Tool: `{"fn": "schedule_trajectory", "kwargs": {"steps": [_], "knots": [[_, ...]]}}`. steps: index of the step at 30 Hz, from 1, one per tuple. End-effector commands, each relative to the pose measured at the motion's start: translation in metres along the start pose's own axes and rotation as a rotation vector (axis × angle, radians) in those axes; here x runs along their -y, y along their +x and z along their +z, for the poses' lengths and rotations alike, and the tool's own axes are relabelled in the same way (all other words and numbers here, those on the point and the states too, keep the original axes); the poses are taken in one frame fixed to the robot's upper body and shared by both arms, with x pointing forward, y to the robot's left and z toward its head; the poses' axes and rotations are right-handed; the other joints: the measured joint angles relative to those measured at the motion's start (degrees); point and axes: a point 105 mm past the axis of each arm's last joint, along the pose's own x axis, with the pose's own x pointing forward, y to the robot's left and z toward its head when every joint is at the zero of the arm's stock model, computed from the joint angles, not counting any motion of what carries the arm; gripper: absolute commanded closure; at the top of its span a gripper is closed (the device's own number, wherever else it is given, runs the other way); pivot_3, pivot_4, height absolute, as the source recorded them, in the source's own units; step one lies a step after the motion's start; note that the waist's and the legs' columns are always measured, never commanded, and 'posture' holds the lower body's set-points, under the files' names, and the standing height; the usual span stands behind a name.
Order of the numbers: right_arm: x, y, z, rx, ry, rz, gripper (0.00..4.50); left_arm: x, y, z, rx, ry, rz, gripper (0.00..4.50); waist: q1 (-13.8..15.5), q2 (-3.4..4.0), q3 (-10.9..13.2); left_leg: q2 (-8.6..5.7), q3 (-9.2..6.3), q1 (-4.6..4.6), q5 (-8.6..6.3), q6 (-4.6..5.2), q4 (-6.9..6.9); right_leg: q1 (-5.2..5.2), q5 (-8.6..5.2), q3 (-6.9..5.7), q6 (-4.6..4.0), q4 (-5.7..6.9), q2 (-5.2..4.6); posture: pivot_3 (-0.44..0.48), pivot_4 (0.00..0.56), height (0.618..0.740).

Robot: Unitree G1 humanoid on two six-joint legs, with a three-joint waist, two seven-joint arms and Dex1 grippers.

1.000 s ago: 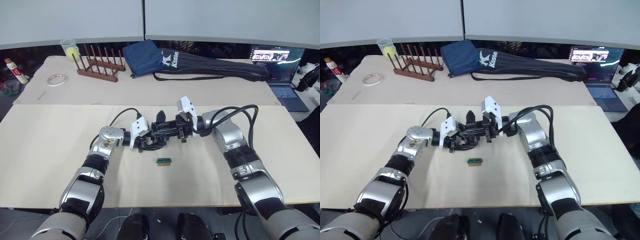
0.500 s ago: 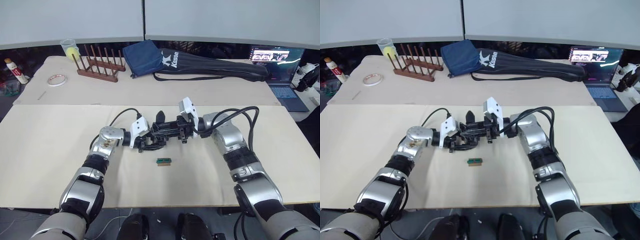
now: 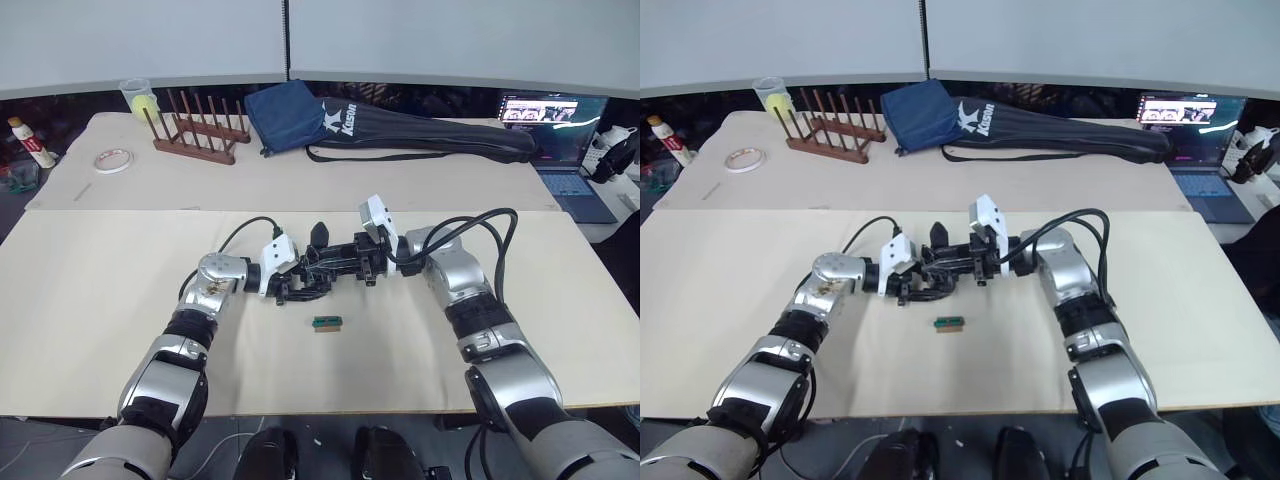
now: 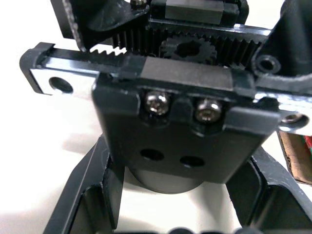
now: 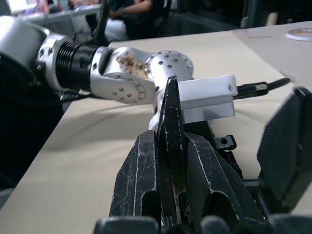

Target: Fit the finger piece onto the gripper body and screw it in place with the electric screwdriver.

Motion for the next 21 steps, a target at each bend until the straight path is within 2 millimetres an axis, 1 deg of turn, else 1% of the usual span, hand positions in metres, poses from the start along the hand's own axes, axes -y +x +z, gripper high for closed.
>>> {"fn": "schedule_trajectory", "kwargs": {"steps": [1, 4, 8, 11, 14, 17, 18, 21], "knots": [[-0.001, -0.005, -0.032, -0.060, 0.076, -0.092, 4.18, -0.006, -0.003, 0.016, 0.039, 0.042, 0.021, 2.19, 0.0, 0.00, 0.0, 0.00, 0.00, 0.01, 0.00, 0.00, 0.00, 0.00, 0.00, 0.00, 0.00, 0.00, 0.00, 0.000, 0.150, 0.740], [-0.004, -0.010, -0.041, -0.069, 0.100, -0.110, 4.18, -0.006, -0.003, 0.016, 0.040, 0.043, 0.023, 2.19, 0.0, 0.01, 0.0, 0.00, 0.01, 0.10, 0.01, -0.01, 0.00, 0.04, 0.00, 0.02, 0.00, -0.01, 0.00, 0.000, 0.150, 0.740], [-0.018, -0.010, -0.053, -0.145, 0.090, 0.018, 4.18, -0.006, -0.005, 0.015, 0.038, 0.045, 0.023, 2.19, 0.0, 0.01, 0.0, 0.00, 0.00, 0.17, 0.00, -0.01, -0.01, 0.11, 0.00, 0.03, 0.00, -0.03, 0.00, 0.000, 0.150, 0.740], [-0.023, -0.008, -0.059, -0.205, 0.104, 0.110, 4.18, -0.006, -0.007, 0.016, 0.037, 0.046, 0.024, 2.19, 0.0, 0.02, 0.0, 0.00, 0.00, 0.18, 0.00, -0.01, -0.01, 0.13, 0.00, 0.03, 0.00, -0.03, 0.00, 0.000, 0.150, 0.740], [-0.023, -0.006, -0.066, -0.257, 0.117, 0.162, 4.18, -0.005, -0.008, 0.015, 0.036, 0.047, 0.024, 2.19, 0.0, 0.02, 0.0, -0.01, 0.00, 0.19, 0.00, -0.01, -0.02, 0.15, 0.00, 0.03, 0.00, -0.03, 0.00, 0.000, 0.150, 0.740], [-0.017, -0.003, -0.069, -0.265, 0.115, 0.149, 4.18, -0.005, -0.008, 0.015, 0.035, 0.049, 0.023, 2.19, -0.2, 0.02, 0.0, 0.00, -0.01, 0.44, 0.00, -0.01, -0.07, 0.40, -0.01, 0.02, 0.00, -0.08, 0.02, 0.000, 0.150, 0.740], [-0.015, -0.002, -0.068, -0.256, 0.122, 0.135, 4.18, -0.005, -0.009, 0.016, 0.034, 0.049, 0.024, 2.19, -0.2, 0.03, 0.0, 0.00, 0.00, 0.65, -0.01, 0.00, -0.13, 0.61, -0.01, 0.02, 0.00, -0.13, 0.02, 0.000, 0.150, 0.740], [-0.013, -0.002, -0.067, -0.233, 0.141, 0.108, 4.18, -0.005, -0.008, 0.016, 0.034, 0.049, 0.025, 2.19, -0.4, 0.07, -0.1, 0.03, -0.04, 0.77, -0.01, -0.02, -0.19, 0.68, -0.02, 0.02, -0.02, -0.13, 0.02, 0.000, 0.150, 0.740]]}}
